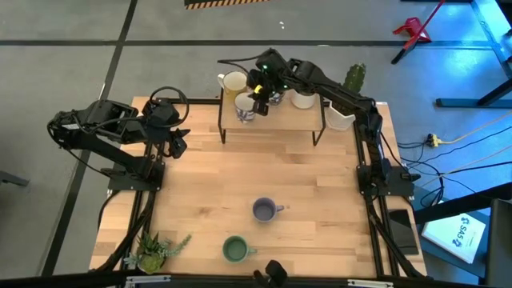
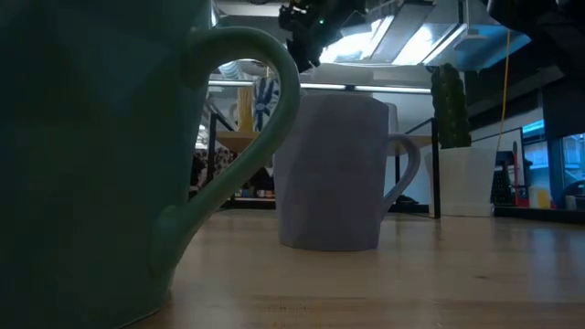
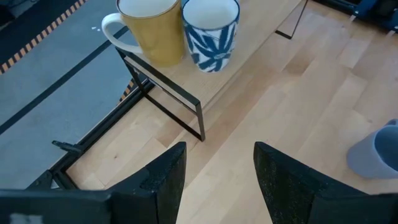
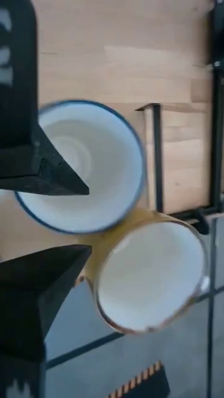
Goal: Place coffee mugs
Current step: Put the blue patterned mug on the shelf
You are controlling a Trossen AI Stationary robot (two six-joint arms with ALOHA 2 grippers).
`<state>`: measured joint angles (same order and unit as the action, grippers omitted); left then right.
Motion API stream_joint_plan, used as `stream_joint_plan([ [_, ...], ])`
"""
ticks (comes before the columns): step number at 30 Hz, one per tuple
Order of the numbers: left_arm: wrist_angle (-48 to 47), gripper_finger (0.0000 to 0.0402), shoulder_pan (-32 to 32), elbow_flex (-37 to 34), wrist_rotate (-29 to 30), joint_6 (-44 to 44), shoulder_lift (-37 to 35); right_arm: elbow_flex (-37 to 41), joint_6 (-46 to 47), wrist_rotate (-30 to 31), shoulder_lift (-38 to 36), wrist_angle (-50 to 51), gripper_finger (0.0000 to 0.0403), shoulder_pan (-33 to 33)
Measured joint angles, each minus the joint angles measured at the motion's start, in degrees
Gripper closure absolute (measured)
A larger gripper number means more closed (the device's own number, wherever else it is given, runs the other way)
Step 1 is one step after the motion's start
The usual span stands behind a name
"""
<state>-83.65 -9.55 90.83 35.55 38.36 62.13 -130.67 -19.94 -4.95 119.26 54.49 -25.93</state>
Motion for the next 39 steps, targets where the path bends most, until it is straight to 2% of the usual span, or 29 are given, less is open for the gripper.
stream_joint_plan([
  [2,-0.25,0.0219,0.00,0.00,0.00,0.01,0.00,-0.08,0.06,-0.02,-0.92,-0.63,0.0277,0.00],
  [5,-0.69,0.0219,-0.01,0.00,0.00,0.03,0.00,-2.98,0.12,0.69,-1.94,3.64,0.0277,0.01],
  [8,-0.82,0.0219,-0.01,0.00,0.20,0.03,0.00,-3.93,0.13,5.75,-2.64,10.78,0.0289,0.18],
  [10,-0.84,0.0219,0.00,0.00,0.85,0.01,0.00,-3.06,-0.14,8.21,-2.79,13.93,0.0312,0.44],
  [15,-0.86,0.0219,0.01,0.00,2.23,0.01,0.00,-0.45,-2.38,9.03,-2.38,15.96,0.0390,1.16],
  [22,-0.86,0.0219,0.00,0.00,2.54,0.11,0.00,6.22,-2.58,9.44,-2.23,11.40,0.0395,1.14],
  [31,-0.86,0.0219,0.00,0.00,2.54,0.21,0.00,10.75,-2.36,3.42,-2.20,1.03,0.0401,1.22],
  [39,-1.43,0.0219,0.00,0.00,2.51,0.19,0.00,12.97,-1.79,0.71,-2.20,-6.57,0.0402,1.16],
])
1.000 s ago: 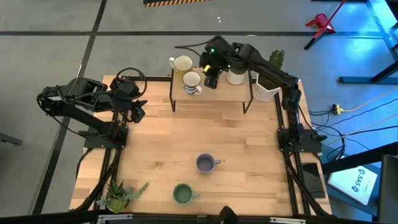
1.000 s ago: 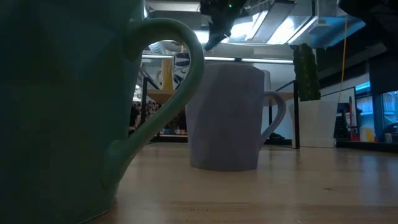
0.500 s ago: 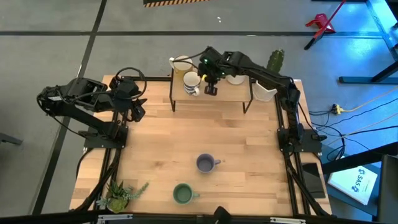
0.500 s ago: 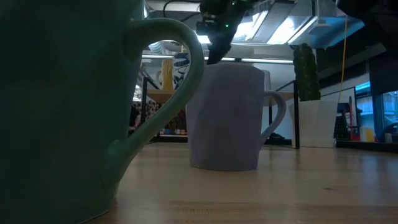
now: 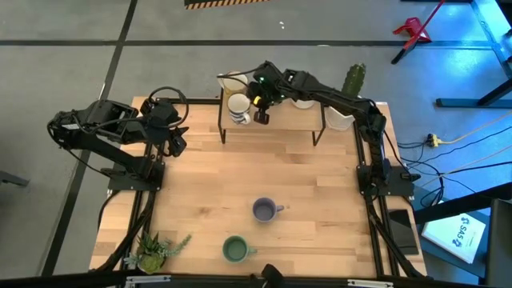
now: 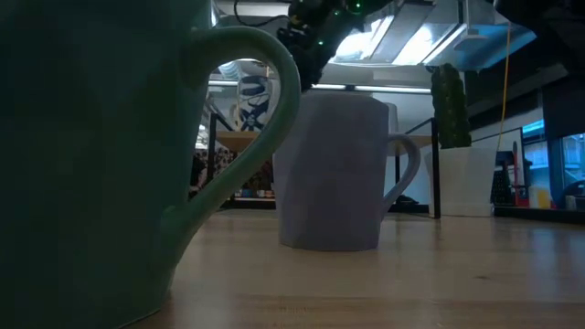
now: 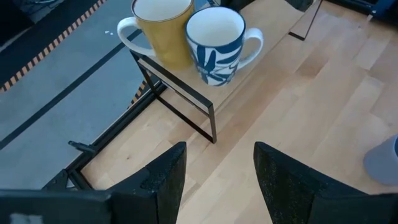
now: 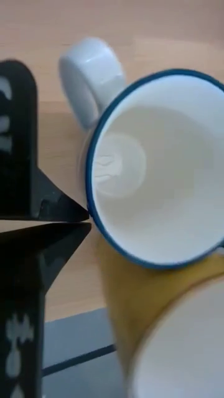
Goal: Place coffee mugs
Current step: Put the blue patterned mug on the shelf, then put the purple mug on the shelf
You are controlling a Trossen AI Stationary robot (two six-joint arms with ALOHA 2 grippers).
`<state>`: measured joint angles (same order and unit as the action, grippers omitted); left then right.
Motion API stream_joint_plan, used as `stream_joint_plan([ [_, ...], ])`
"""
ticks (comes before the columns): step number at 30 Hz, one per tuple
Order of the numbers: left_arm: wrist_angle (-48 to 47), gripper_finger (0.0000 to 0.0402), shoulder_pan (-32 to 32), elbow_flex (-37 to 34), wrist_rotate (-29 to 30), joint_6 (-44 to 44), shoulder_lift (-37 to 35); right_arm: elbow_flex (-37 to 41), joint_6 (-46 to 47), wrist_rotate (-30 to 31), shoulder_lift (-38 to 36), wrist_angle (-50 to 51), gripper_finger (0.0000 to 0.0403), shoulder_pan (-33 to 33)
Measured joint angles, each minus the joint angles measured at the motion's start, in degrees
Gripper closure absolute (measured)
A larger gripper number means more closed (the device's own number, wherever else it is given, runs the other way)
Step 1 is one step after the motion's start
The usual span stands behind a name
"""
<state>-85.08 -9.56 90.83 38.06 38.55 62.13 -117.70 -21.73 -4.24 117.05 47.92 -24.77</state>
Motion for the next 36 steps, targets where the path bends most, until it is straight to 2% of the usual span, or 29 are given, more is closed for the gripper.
stream_joint_plan([
  [3,0.00,0.0219,0.01,0.00,0.01,-0.09,-0.01,1.36,0.78,-1.88,0.00,-3.26,0.0402,0.00],
  [9,-0.77,0.0219,0.00,0.00,0.02,-0.11,-0.01,2.00,-0.58,-1.32,0.00,-7.20,0.0402,0.00],
  [14,-1.55,0.0219,0.01,0.00,0.02,-0.14,-0.02,-0.65,-1.16,-0.86,0.00,-5.63,0.0402,0.15],
  [18,-1.55,0.0219,0.00,0.00,0.02,-0.16,-0.13,-5.79,-3.11,1.19,0.00,4.93,0.0402,0.46],
  [23,-1.52,0.0219,-0.01,-0.02,-0.01,-0.29,-0.60,-14.15,-4.03,-6.49,-0.52,28.91,0.0402,1.87],
  [26,-1.53,0.0219,-0.01,-0.02,0.00,-0.33,-1.05,-15.98,-3.91,-5.03,-0.59,42.09,0.0402,6.44],
  [28,-1.51,0.0219,-0.01,-0.02,0.00,-0.33,-1.28,-13.63,-2.98,-2.84,-1.69,41.42,0.0402,10.74],
  [32,-1.49,0.0219,-0.01,-0.02,-0.40,-0.31,-1.55,-8.64,-0.56,-2.55,-5.75,38.84,0.0402,19.61],
  [36,-1.46,0.0219,-0.03,-0.02,-1.20,-0.31,-1.88,-3.12,4.19,5.70,-6.24,39.93,0.0396,27.09],
])
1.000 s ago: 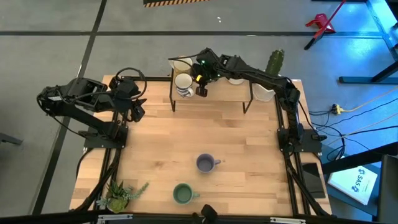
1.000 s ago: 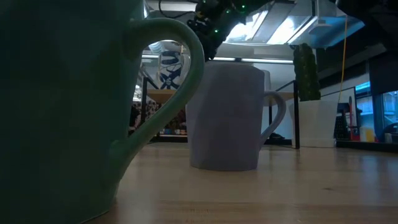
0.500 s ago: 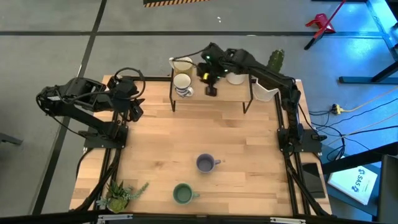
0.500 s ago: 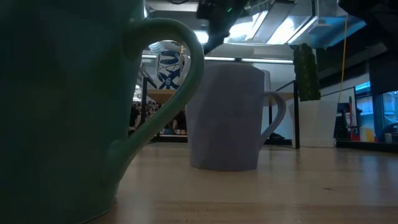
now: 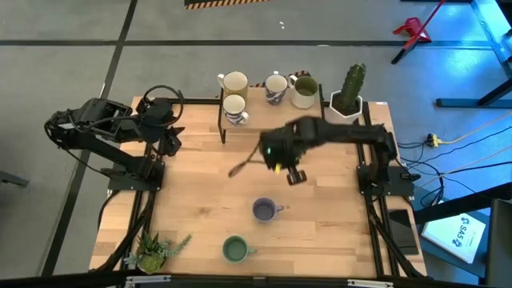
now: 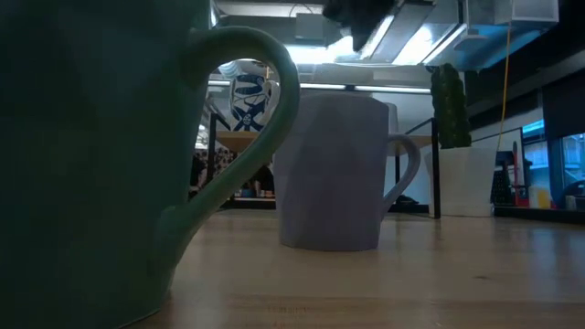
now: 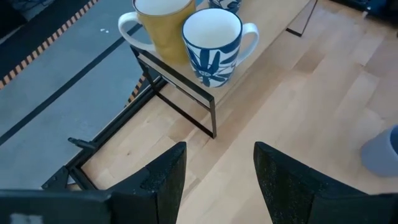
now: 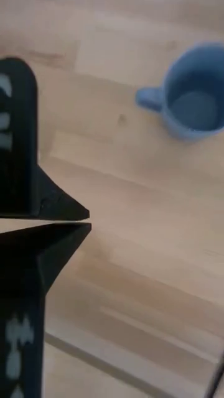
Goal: Place coffee mugs
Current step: Put the purple mug on the shelf
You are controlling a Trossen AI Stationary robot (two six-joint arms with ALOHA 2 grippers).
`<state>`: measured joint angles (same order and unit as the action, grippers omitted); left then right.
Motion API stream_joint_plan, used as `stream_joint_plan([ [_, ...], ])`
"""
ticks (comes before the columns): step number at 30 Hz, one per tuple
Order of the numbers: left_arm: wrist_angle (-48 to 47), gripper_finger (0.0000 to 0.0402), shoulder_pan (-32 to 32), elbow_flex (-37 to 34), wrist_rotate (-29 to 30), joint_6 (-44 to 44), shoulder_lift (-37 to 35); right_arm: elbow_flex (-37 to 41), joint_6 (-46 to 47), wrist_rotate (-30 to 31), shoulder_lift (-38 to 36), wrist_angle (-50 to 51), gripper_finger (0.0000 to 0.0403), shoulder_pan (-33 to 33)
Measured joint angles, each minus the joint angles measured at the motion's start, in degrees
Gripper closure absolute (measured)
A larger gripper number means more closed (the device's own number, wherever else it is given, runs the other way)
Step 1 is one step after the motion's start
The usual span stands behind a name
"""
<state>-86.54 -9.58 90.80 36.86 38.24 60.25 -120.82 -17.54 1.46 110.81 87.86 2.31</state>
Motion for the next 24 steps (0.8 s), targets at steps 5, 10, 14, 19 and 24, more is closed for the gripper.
stream_joint_plan([
  [5,0.19,0.0219,0.00,0.00,-0.49,0.01,0.08,9.99,5.71,1.17,-1.72,-3.21,0.0335,5.97],
  [10,0.20,0.0219,0.00,0.00,-0.55,0.02,0.07,20.45,8.71,-2.17,-2.01,-16.69,0.0242,8.96],
  [14,0.20,0.0219,0.02,0.00,-1.64,0.04,0.09,25.48,9.98,-4.23,-2.02,-25.04,0.0200,9.64],
  [19,0.03,0.0219,0.02,0.00,-2.30,0.04,0.09,28.25,9.90,-5.14,-2.02,-35.27,0.0195,10.11],
  [24,0.00,0.0219,0.02,0.00,-2.30,-1.09,0.09,32.94,10.35,-5.14,-2.00,-41.87,0.0210,10.09],
])
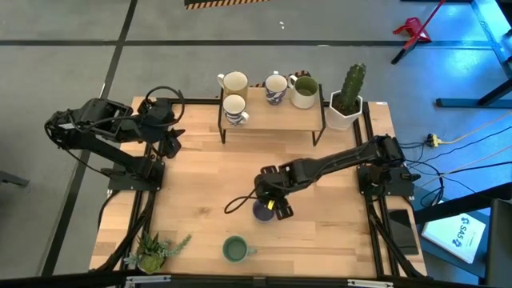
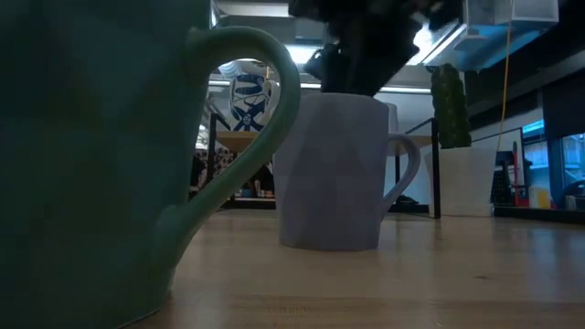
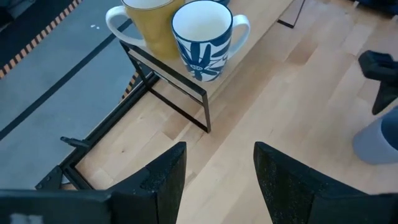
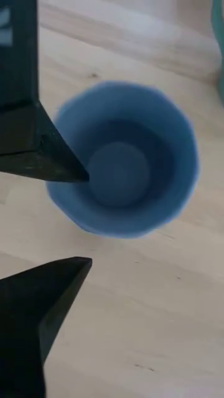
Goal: Place coffee mugs
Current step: Put the purple mug on the shelf
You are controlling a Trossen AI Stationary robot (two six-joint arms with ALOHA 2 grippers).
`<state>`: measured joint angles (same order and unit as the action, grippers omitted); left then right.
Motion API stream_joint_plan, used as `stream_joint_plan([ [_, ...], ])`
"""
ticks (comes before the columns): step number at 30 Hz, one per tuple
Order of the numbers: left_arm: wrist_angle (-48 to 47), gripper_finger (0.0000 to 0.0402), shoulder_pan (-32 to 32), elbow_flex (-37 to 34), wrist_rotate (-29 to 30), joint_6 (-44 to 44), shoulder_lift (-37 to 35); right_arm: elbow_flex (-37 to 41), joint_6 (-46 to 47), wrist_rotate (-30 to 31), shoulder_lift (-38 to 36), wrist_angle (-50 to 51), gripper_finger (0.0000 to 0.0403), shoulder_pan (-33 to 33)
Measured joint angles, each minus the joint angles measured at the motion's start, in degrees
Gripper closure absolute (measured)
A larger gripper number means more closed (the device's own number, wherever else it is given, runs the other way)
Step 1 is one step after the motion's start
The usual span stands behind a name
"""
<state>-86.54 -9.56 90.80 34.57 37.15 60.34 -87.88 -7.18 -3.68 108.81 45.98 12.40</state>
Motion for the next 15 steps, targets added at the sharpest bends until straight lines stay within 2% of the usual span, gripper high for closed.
stream_joint_plan([
  [8,0.00,0.0219,0.00,0.00,0.02,-0.07,0.00,7.69,3.88,-0.93,0.00,-8.35,0.0242,-0.02],
  [11,0.00,0.0219,0.00,0.00,0.21,-0.22,0.00,7.77,5.56,-0.41,0.00,-8.61,0.0291,-0.02],
  [14,-0.01,0.0219,0.00,0.00,0.26,-0.25,0.00,7.77,6.99,-0.37,0.00,-8.68,0.0371,-0.12],
  [15,-0.01,0.0219,0.00,0.00,0.28,-0.25,0.00,7.74,6.98,-0.69,0.00,-8.51,0.0385,-0.34],
])
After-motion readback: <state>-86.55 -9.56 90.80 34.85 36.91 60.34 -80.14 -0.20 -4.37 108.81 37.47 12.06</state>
